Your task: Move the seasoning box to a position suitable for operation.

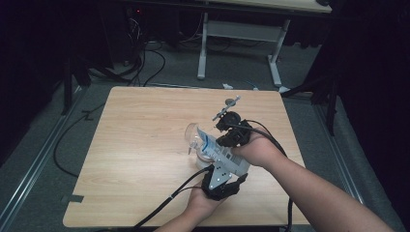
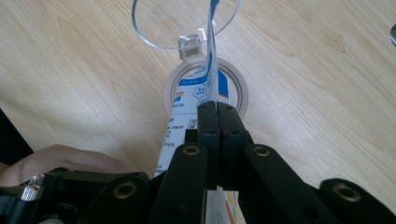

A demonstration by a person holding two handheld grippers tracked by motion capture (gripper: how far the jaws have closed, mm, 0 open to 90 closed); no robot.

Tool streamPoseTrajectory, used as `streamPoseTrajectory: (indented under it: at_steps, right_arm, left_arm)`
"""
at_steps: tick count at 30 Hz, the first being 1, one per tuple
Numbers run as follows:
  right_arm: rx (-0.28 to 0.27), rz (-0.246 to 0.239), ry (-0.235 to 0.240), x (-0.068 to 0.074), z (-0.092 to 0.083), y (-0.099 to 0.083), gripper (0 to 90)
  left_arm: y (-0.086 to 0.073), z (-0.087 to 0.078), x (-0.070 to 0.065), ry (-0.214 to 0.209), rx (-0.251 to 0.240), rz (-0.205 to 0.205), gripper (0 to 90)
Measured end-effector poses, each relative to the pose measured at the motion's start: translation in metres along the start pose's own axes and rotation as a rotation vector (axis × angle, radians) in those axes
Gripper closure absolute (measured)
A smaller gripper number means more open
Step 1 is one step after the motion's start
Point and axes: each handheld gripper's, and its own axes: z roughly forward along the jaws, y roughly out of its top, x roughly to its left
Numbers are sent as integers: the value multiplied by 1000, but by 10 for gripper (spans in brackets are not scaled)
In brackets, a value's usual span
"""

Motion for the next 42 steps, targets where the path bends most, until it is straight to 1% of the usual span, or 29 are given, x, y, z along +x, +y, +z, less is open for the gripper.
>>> streamPoseTrajectory:
  at_steps: [4,11,13,19,21,24,28,32,38,42]
  right_arm:
    - [2,5,7,0,0,-1,897]
    - [9,0,9,0,0,-3,897]
    - [15,8,7,1,0,-4,897]
    - [14,6,7,1,-1,-5,897]
    - [14,12,6,2,-2,-5,897]
    - [18,7,3,2,-2,-6,897]
    - [17,-2,-1,3,-3,-7,897]
    - [19,8,0,3,-4,-8,897]
    - [21,13,-2,2,-5,-8,897]
    - [23,17,-5,2,-5,-8,897]
  left_arm:
    - [-3,0,0,-2,4,2,553]
    - [-7,0,0,-3,10,5,552]
    - [-9,0,0,-5,15,4,549]
    - [-11,0,1,-5,17,6,548]
    - [-12,0,1,-4,24,6,548]
    - [-13,0,1,-5,36,16,548]
    - [-14,1,1,-6,33,7,548]
    - [-16,0,2,-3,36,8,548]
    - [-21,1,6,9,48,-11,548]
    - [-24,2,8,11,57,-13,547]
